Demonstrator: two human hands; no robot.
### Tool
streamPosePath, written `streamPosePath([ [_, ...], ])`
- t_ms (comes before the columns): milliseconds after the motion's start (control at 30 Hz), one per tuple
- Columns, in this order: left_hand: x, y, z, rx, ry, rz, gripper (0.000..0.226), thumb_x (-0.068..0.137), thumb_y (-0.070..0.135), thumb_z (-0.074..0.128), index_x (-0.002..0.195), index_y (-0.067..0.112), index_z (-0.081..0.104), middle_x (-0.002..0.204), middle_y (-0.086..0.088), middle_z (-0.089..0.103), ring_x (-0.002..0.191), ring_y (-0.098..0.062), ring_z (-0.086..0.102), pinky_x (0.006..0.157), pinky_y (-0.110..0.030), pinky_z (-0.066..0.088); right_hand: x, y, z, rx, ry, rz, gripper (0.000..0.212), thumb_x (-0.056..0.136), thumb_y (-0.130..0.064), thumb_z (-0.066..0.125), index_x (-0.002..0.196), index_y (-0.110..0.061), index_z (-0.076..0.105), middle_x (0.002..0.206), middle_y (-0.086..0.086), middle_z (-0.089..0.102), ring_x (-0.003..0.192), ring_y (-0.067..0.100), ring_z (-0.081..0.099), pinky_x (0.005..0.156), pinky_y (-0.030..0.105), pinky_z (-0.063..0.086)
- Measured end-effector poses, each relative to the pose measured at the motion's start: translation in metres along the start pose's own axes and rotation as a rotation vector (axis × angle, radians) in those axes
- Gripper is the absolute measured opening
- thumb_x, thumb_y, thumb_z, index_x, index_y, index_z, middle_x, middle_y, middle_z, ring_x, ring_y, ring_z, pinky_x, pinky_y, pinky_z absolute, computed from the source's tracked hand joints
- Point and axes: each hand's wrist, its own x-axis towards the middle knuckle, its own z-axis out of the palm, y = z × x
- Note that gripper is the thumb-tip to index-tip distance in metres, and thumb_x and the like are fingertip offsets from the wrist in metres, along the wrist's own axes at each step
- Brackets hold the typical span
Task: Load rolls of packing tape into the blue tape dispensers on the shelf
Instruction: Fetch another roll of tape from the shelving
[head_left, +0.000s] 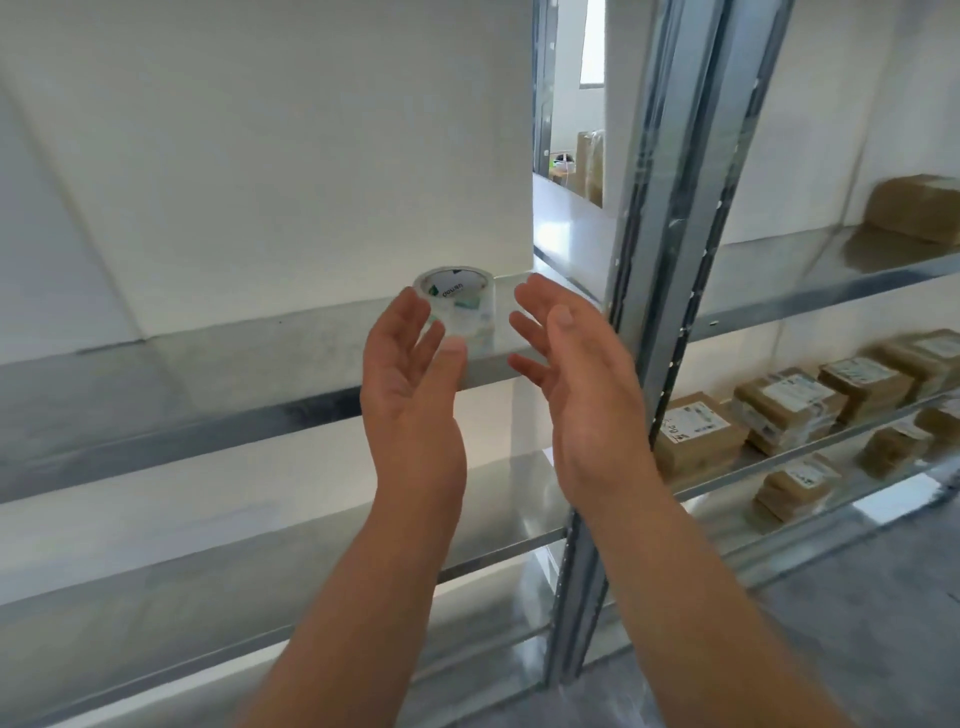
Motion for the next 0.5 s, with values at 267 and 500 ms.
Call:
streamPosePath([
  [267, 0.035, -0.008, 0.021, -0.018, 0.117, -0.034, 0.037, 0.101, 0.007, 0.063, 0.134, 0.023, 0.065, 0.130, 0.013, 0.070, 0.124, -0.005, 0.066, 0.105, -0.026, 0.054, 0.036, 0.013, -0.006, 0.038, 0.006, 0.032, 0.030, 0.094, -0.049, 0.053, 0.120, -0.048, 0.067, 0.143, -0.018, 0.063, 0.133, 0.008, 0.059, 0.115, 0.047, 0.047],
  [500, 0.064, -0.016, 0.043, 0.362, 0.108, 0.052, 0.028, 0.101, 0.017, 0.064, 0.127, 0.024, 0.070, 0.116, 0.019, 0.072, 0.107, 0.004, 0.069, 0.094, -0.015, 0.055, 0.070, 0.021, -0.021, 0.125, -0.080, 0.092, 0.031, 0.093, -0.045, 0.051, 0.119, -0.044, 0.067, 0.145, -0.013, 0.063, 0.136, 0.009, 0.057, 0.117, 0.045, 0.045],
])
